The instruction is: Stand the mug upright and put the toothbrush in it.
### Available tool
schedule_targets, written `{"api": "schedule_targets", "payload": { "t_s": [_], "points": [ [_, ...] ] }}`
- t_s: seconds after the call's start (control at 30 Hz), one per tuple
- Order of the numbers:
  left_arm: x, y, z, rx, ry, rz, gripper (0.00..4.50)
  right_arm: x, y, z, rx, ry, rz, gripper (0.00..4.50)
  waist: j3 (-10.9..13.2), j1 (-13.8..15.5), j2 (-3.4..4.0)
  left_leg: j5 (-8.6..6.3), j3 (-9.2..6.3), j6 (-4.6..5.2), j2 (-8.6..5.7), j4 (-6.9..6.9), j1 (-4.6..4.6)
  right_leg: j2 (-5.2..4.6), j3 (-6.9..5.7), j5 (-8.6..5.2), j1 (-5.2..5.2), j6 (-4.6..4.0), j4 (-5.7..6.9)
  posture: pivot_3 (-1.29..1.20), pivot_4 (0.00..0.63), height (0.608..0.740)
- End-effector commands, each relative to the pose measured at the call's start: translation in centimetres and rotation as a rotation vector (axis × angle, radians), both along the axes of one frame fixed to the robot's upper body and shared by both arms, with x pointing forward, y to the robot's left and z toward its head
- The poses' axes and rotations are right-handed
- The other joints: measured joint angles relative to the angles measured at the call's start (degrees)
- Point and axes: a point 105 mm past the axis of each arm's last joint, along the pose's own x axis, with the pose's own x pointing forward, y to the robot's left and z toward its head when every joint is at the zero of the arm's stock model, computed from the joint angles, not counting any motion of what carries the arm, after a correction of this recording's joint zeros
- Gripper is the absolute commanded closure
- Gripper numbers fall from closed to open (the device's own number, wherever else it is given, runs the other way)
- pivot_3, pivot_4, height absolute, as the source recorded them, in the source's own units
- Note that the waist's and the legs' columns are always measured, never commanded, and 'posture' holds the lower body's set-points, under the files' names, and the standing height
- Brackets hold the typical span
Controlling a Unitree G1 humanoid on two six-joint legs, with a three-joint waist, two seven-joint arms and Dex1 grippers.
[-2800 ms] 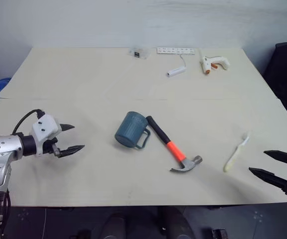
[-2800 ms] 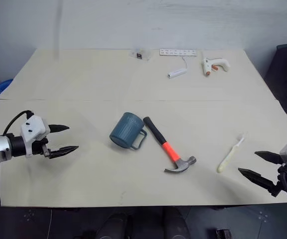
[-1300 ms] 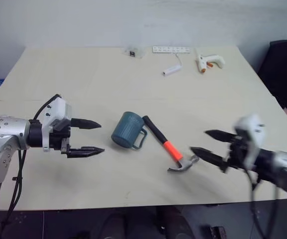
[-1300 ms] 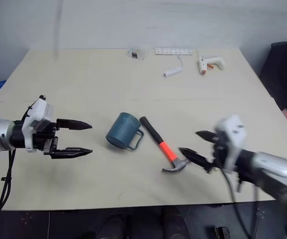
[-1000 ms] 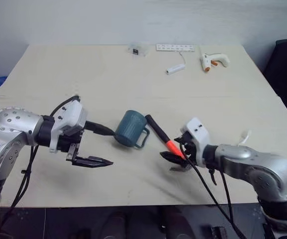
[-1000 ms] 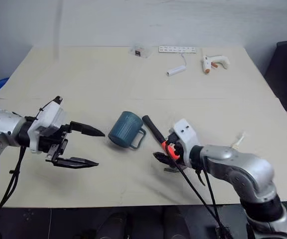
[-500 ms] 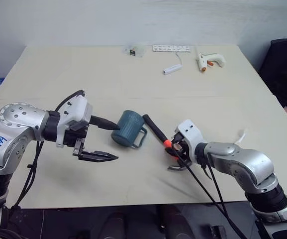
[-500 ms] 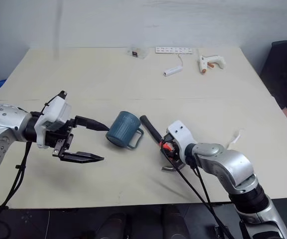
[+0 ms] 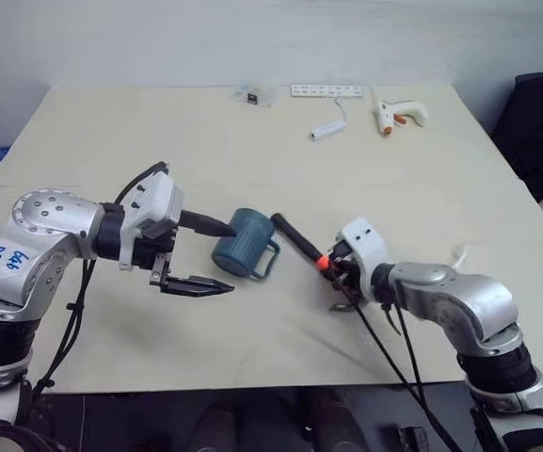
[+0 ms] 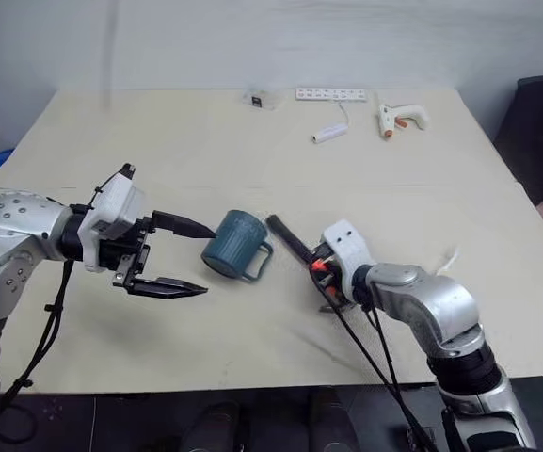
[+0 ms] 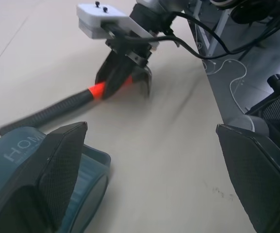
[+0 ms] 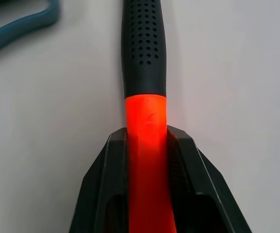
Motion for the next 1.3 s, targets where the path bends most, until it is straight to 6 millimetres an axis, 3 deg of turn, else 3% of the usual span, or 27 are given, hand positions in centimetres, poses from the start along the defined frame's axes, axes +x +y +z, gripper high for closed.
{"api": "schedule_targets", "payload": {
  "t_s": [0.03, 0.13, 0.2, 0.3, 0.37, 0.43, 0.6, 0.77, 1.2, 1.3],
  "points": [
    [-0.5, -1.0, 0.6, -0.022, -0.013, -0.060, 0.00, 0.2, -5.9, 6.2, -0.055, -0.183, -0.163, 3.86, 0.03, 0.34, 0.05, -0.01, -0.01, 0.03, -0.01, 0.01, -0.07, -0.02, -0.01, 0.02, -0.01, 0.03, -0.01, 0.00, 0.150, 0.740],
    [-0.4, -2.0, 0.3, -0.040, -0.010, -0.110, 0.00, -1.9, -10.6, 9.0, -0.121, -0.184, -0.243, 3.86, 0.06, 1.24, 0.10, -0.09, 0.00, 0.16, -0.05, 0.01, -0.18, -0.03, -0.06, 0.02, -0.03, 0.04, -0.17, 0.00, 0.150, 0.740],
    [0.0, -2.7, 0.2, -0.049, -0.014, -0.135, 0.00, -3.5, -13.9, 9.9, -0.174, -0.166, -0.325, 3.86, 0.06, 1.56, 0.11, -0.11, 0.01, 0.20, -0.03, -0.04, -0.21, 0.01, -0.09, 0.01, -0.03, 0.05, -0.28, 0.00, 0.150, 0.740],
    [0.3, -3.7, 0.6, -0.079, -0.018, -0.174, 0.00, -5.5, -17.8, 9.6, -0.199, -0.134, -0.453, 3.86, 0.02, 1.46, 0.04, -0.13, 0.37, 0.23, 0.05, -0.07, -0.26, 0.11, -0.18, 0.00, 0.02, 0.05, -0.43, 0.00, 0.150, 0.740],
    [0.6, -4.5, 1.0, -0.099, -0.032, -0.197, 0.00, -6.6, -19.2, 8.6, -0.185, -0.123, -0.497, 3.86, 0.02, 1.28, 0.04, -0.13, 0.47, 0.23, 0.05, -0.03, -0.25, 0.12, -0.11, 0.01, 0.02, 0.06, -0.39, 0.00, 0.150, 0.740],
    [0.8, -4.9, 1.3, -0.114, -0.040, -0.213, 0.00, -7.2, -19.6, 7.4, -0.128, -0.105, -0.528, 3.86, 0.03, 0.96, 0.03, -0.13, 0.63, 0.24, 0.03, 0.03, -0.16, 0.12, 0.06, 0.03, 0.02, 0.10, -0.41, 0.00, 0.150, 0.740],
    [1.0, -5.7, 2.3, -0.122, -0.068, -0.253, 0.00, -7.4, -21.3, 2.3, -0.058, -0.113, -0.655, 3.86, 0.02, 0.14, 0.04, -0.07, 0.79, 0.31, 0.02, 0.10, 0.22, 0.18, 0.29, 0.07, 0.25, 0.16, -0.30, 0.00, 0.150, 0.740],
    [1.2, -5.7, 2.7, -0.101, -0.088, -0.269, 0.00, -6.1, -21.9, -1.4, -0.029, -0.128, -0.701, 3.86, -0.01, -0.47, 0.16, -0.06, 0.83, 0.32, 0.00, 0.10, 0.24, 0.17, 0.36, 0.08, 0.21, 0.17, -0.20, 0.00, 0.150, 0.740],
    [1.1, -4.9, 2.2, -0.103, -0.067, -0.214, 0.00, -4.0, -25.1, -1.1, -0.071, -0.140, -0.731, 3.86, -0.03, -0.34, 0.11, -0.06, 0.86, 0.32, -0.03, 0.14, 0.25, 0.10, 0.51, 0.13, 0.19, 0.27, -0.23, 0.00, 0.150, 0.740],
    [1.2, -4.8, 1.8, -0.104, -0.064, -0.189, 0.00, -3.8, -25.1, -0.9, -0.077, -0.126, -0.704, 2.88, -0.03, -0.21, 0.11, -0.06, 0.88, 0.32, -0.03, 0.13, 0.21, 0.12, 0.50, 0.13, 0.19, 0.27, -0.25, 0.00, 0.150, 0.740]
  ]
}}
